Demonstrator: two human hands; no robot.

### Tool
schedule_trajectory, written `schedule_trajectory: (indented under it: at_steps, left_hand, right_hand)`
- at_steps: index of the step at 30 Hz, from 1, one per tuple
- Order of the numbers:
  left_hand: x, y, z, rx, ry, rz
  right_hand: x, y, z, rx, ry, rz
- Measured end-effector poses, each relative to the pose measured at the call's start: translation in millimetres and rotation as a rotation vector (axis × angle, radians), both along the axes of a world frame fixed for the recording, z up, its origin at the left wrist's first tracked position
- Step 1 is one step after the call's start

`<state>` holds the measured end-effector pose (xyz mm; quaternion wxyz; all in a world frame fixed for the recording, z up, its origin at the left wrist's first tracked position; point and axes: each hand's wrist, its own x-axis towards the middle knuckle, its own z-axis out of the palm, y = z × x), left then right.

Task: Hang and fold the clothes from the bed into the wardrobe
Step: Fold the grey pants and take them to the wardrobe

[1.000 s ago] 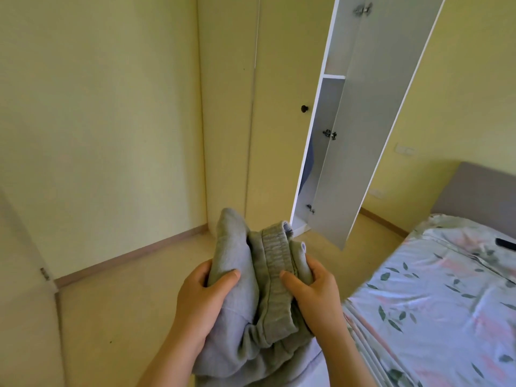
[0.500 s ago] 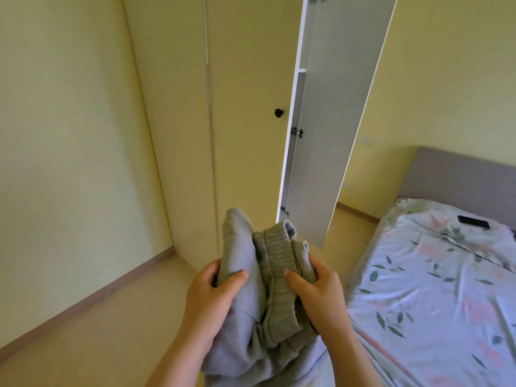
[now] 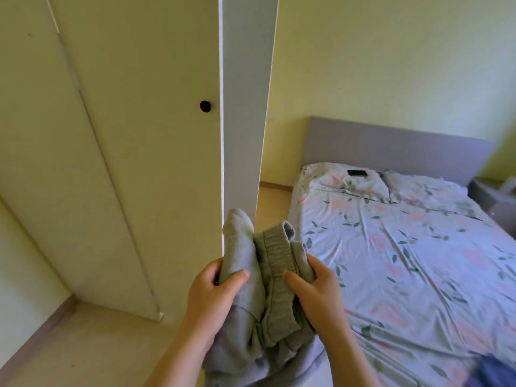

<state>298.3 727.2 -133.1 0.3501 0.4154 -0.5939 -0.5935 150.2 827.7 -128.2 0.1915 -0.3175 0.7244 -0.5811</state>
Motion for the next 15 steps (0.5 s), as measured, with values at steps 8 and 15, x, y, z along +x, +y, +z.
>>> schedule_trajectory:
  at_steps: [8,15]
  left_hand:
    - [-75.6,-54.6,-2.8,-0.007,0.002,-0.127]
    - [-135.1,-110.5,-4.8,0.003,0.004,-0.188]
  right_hand:
    - [-59.4,-36.7,-4.9,-0.009,0.022,-0.135]
    - [-112.7,-83.4,-1.1,0.009,0.032,-0.189]
